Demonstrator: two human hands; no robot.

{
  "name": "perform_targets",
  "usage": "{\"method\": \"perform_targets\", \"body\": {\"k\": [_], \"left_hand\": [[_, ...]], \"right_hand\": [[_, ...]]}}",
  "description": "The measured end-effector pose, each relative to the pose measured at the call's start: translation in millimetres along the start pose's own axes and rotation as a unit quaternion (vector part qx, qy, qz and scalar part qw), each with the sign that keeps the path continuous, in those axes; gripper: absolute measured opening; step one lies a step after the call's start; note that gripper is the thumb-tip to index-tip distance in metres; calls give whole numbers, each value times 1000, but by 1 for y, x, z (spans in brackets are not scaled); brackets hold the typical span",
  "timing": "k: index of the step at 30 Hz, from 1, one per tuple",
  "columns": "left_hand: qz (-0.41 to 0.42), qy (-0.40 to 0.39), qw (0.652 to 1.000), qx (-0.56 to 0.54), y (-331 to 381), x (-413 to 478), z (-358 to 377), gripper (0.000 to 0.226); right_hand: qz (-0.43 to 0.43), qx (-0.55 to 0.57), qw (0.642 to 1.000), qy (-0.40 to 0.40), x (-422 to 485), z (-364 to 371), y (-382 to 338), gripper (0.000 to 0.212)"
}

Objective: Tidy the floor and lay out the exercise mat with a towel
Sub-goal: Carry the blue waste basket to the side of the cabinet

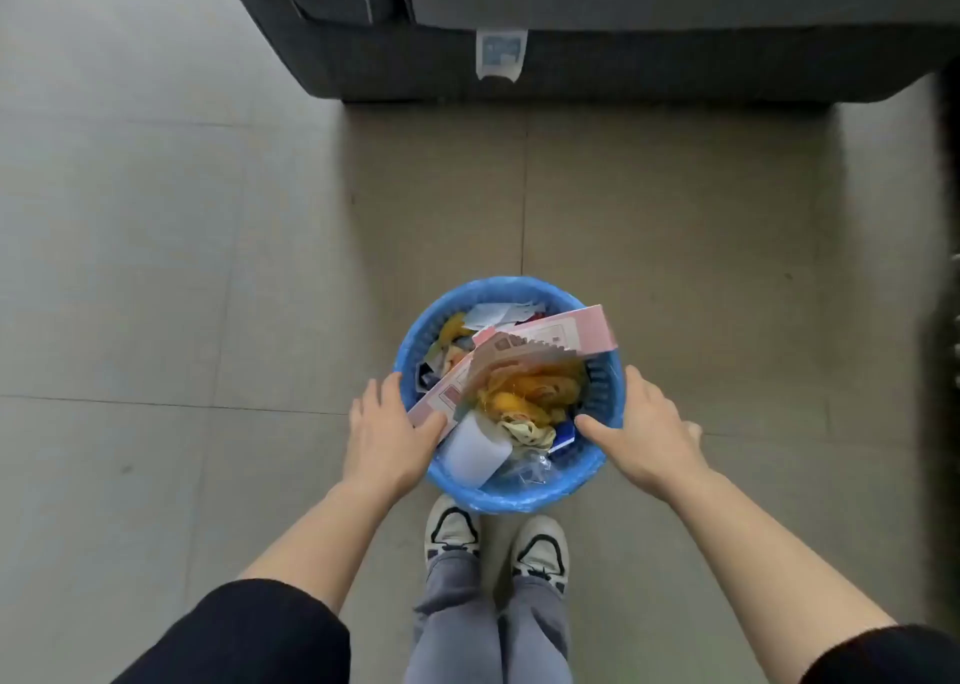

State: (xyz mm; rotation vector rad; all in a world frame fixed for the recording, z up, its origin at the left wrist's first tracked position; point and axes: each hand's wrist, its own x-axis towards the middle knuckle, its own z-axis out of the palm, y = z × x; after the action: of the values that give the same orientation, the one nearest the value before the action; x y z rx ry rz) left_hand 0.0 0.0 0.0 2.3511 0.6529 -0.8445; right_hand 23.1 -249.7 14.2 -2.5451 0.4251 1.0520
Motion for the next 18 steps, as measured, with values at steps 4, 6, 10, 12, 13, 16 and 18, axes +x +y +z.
{"method": "perform_targets", "body": {"k": [4, 6, 10, 12, 13, 16, 18], "left_hand": [[-86, 27, 988, -125, -24, 42, 29, 57], [-124, -6, 973, -197, -32, 56, 41, 46], [-152, -21, 958, -244, -44, 76, 47, 32], [-155, -36, 961, -225, -55, 75, 44, 27], [-153, -46, 963, -218, -60, 73, 43, 28], [-144, -26, 969, -198, -79, 54, 33, 31], [-142, -1, 972, -189, -97, 29, 22, 30]], "right_hand": [[36, 49, 998, -7, 44, 32, 15, 85], [35, 83, 996, -9, 59, 48, 19, 92], [76, 241, 967, 39, 82, 60, 20, 80], [115, 318, 940, 44, 83, 64, 18, 66], [132, 343, 929, 41, 80, 66, 19, 60], [141, 353, 925, 26, 61, 74, 16, 54], [136, 345, 929, 1, 37, 82, 7, 58]]}}
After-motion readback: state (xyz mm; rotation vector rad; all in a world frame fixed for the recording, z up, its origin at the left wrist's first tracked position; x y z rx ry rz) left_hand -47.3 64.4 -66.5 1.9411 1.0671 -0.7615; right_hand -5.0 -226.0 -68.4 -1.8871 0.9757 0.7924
